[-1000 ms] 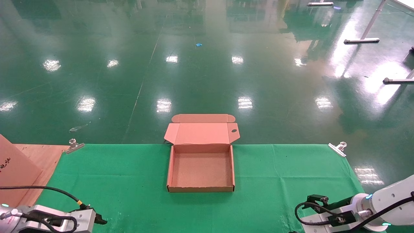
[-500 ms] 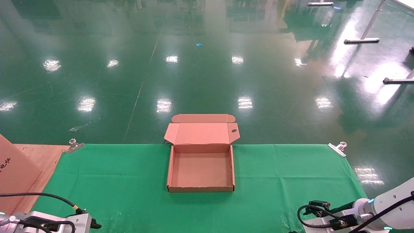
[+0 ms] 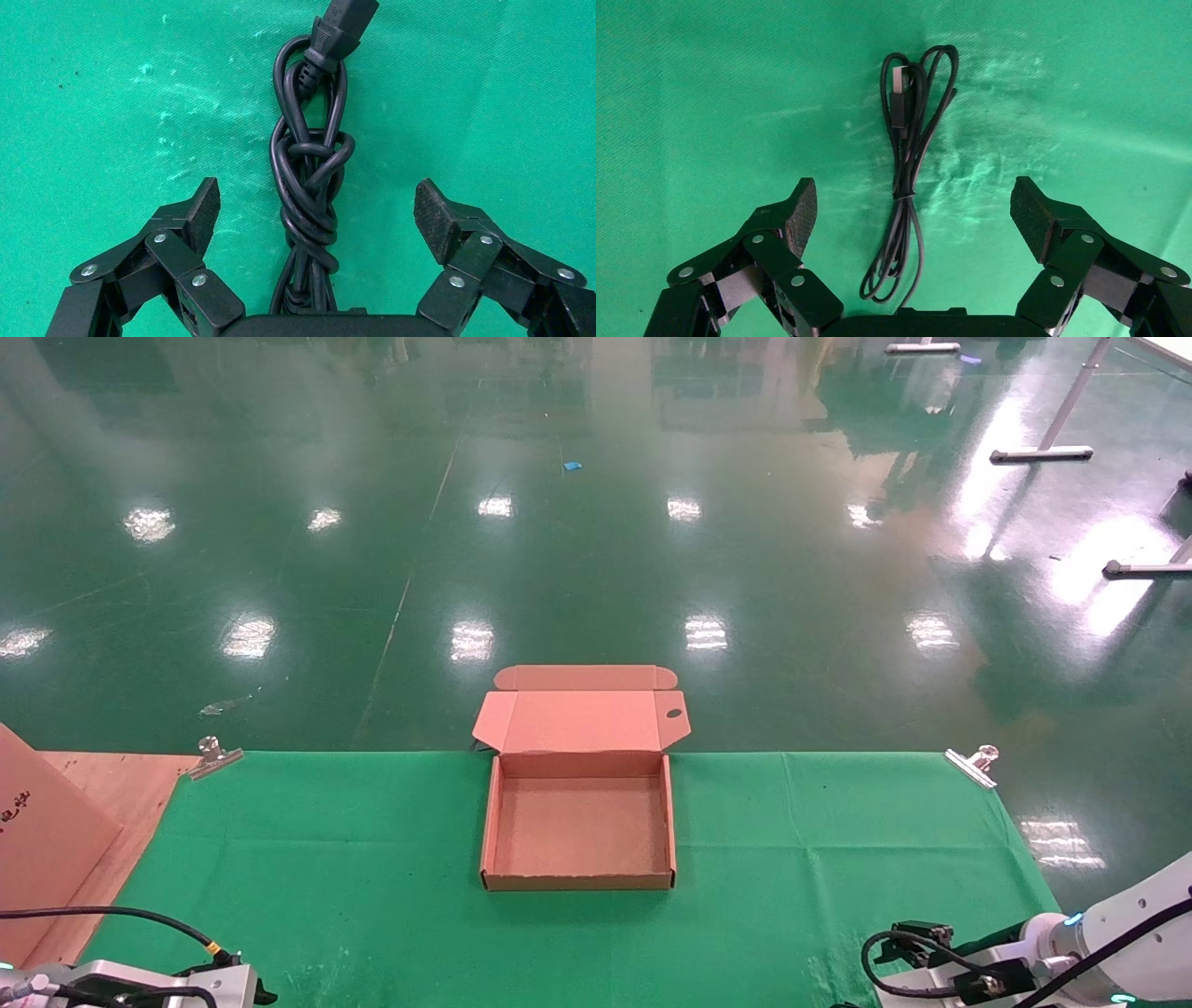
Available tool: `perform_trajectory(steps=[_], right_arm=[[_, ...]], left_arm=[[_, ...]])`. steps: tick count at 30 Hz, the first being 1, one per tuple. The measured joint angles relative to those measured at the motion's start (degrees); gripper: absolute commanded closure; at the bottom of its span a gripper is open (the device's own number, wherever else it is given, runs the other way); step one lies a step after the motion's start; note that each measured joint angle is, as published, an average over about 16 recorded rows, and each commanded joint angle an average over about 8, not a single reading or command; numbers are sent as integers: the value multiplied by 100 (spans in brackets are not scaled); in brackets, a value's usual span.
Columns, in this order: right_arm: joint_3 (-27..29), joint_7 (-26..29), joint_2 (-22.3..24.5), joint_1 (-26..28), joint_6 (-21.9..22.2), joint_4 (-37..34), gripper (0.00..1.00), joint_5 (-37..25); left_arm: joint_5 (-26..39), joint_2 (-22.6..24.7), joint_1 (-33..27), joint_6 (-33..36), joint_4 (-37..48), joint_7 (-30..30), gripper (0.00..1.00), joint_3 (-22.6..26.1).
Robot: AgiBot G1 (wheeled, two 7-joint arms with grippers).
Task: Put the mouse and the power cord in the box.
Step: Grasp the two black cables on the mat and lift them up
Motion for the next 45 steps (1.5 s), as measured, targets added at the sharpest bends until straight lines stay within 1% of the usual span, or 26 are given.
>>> perform_trajectory(steps=[1, 2, 3, 4, 5, 16, 26, 45], right_arm=[[-1, -15, -8, 4, 8, -29, 77, -2], [-3, -29, -16, 8, 17, -58, 88, -4], [-4, -44, -25, 11, 26, -89, 94, -6], [-4, -59, -33, 16, 36, -122, 99, -6], [-4, -75, -42, 21, 45, -155, 100, -7], [3, -298, -136, 98, 96, -542, 100, 29], [29, -490, -210, 180, 44, -836, 100, 120], [59, -679, -289, 259, -117, -1093, 100, 249]], left_arm=[[3, 5, -3, -16, 16, 20, 91, 2], [6, 9, -7, -28, 30, 39, 96, 3], [7, 13, -10, -38, 44, 59, 100, 4], [8, 17, -15, -46, 56, 78, 100, 5], [10, 20, -19, -52, 68, 97, 100, 5], [41, 63, -70, -37, 166, 258, 100, 26], [42, 86, -50, 8, 247, 346, 100, 28], [34, 66, -40, 111, 315, 446, 100, 23]])
